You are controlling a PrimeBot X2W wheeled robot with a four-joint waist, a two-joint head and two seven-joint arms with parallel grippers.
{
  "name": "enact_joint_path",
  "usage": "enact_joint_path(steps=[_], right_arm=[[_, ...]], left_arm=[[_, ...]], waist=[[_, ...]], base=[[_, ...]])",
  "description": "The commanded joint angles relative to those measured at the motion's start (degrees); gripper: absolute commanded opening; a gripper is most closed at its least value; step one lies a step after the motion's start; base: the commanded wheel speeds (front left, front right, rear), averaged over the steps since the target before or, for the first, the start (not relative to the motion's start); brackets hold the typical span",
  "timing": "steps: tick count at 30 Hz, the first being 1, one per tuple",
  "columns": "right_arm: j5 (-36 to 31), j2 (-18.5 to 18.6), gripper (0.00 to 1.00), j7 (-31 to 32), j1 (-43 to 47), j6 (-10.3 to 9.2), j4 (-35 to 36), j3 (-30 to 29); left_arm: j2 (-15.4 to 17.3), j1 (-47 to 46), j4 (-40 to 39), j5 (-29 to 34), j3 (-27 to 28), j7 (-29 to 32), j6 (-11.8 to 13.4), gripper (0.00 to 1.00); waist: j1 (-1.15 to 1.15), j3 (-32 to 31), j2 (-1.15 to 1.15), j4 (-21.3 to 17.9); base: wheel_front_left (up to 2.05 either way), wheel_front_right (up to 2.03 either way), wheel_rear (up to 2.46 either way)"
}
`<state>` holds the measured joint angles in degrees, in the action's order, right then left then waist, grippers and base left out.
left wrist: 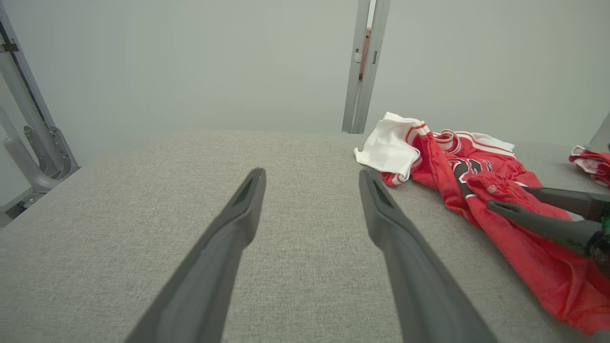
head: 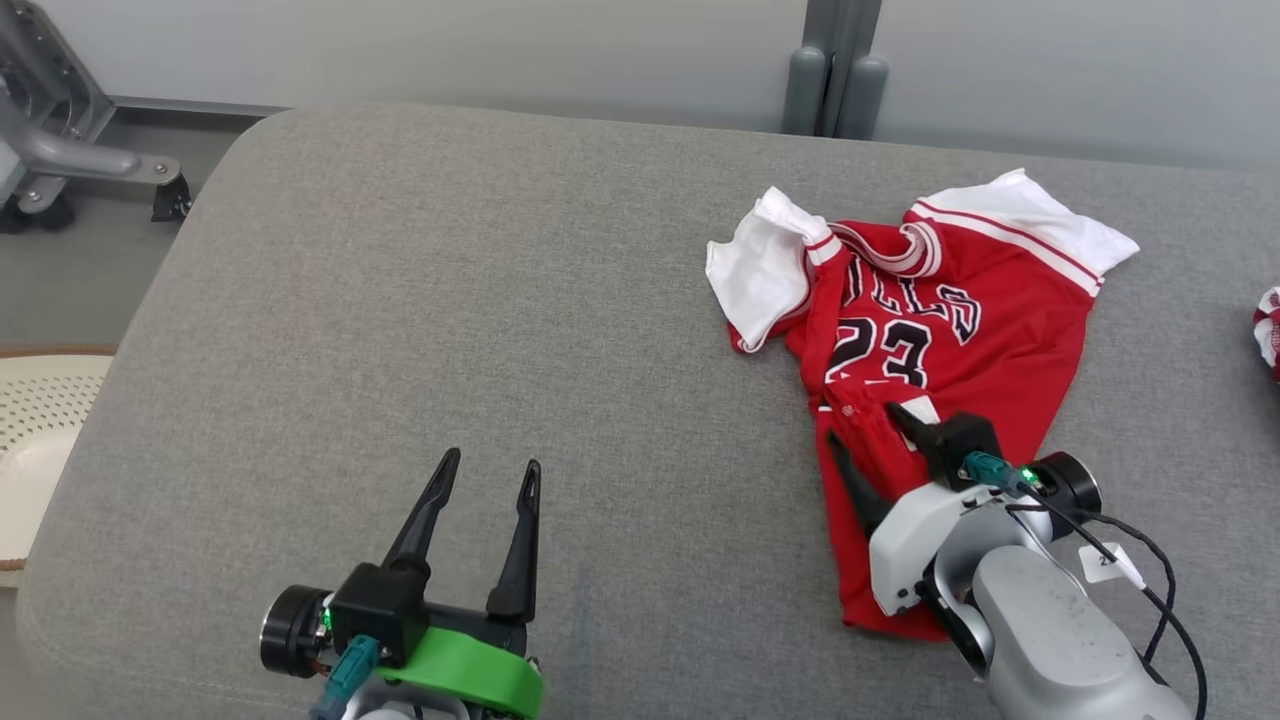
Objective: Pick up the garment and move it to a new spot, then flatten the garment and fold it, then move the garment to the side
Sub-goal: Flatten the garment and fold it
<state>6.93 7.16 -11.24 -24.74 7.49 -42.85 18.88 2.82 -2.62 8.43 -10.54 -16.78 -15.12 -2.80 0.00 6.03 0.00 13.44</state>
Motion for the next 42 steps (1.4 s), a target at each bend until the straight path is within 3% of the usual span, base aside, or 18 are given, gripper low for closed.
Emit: enact_joint_path(steps=[1,6,11,20,27,28,29,35,42], right_arm=[[0.19,-0.45,0.00,-0.60,-0.78,0.00,-0.84,0.09],[0.59,-0.51,0.00,-2.38,-1.98,0.00,-2.39,0.16],[0.01,2.13,0.00,-3.49,-2.37,0.00,-0.64,-3.78],[-3.71,11.03,0.00,-3.05,-4.68,-0.01,4.23,-19.35],[-9.66,11.56,0.00,-2.04,-5.92,-0.01,4.08,-31.15],[-10.86,11.11,0.42,-1.80,-5.79,0.00,3.51,-32.53],[-11.76,10.55,1.00,-1.17,-5.56,0.00,2.91,-33.32],[-15.24,5.81,1.00,-2.11,-4.37,-0.02,3.16,-33.78],[-14.67,1.42,1.00,-3.51,-1.51,-0.02,8.63,-30.75]], left_arm=[[0.16,-0.13,0.11,-0.29,0.13,-0.01,0.37,1.00],[0.16,0.19,0.48,0.27,0.44,-0.01,0.35,1.00],[0.16,0.74,0.48,0.49,0.95,-0.01,0.23,1.00],[0.17,0.85,0.17,0.25,0.73,-0.01,0.17,1.00],[0.17,1.31,0.41,0.23,0.49,-0.01,-0.07,1.00],[0.17,1.37,0.44,0.35,0.51,-0.01,-0.10,1.00],[0.17,1.44,0.46,0.42,0.53,-0.01,-0.16,1.00],[0.17,2.19,0.77,0.89,1.38,-0.01,-0.43,1.00],[0.17,3.32,0.40,1.26,2.34,-0.01,-0.29,1.00]], waist=[[0.00,0.26,0.00,0.30],[0.00,-0.63,0.00,-1.55],[0.00,-1.92,0.00,-4.35],[0.00,-2.97,0.00,-7.69],[0.00,-3.13,0.00,-7.87],[0.00,-3.14,0.00,-7.83],[0.00,-3.17,0.00,-7.80],[0.00,-4.06,0.00,-8.32],[0.00,-5.77,0.00,-10.12]], base=[[0.00,0.00,0.00],[0.00,0.00,0.00],[0.00,0.00,0.00],[0.00,0.00,0.00],[0.00,0.00,0.00],[0.00,0.00,0.00],[0.00,0.00,0.00],[0.00,0.00,0.00],[0.00,0.00,0.00]])
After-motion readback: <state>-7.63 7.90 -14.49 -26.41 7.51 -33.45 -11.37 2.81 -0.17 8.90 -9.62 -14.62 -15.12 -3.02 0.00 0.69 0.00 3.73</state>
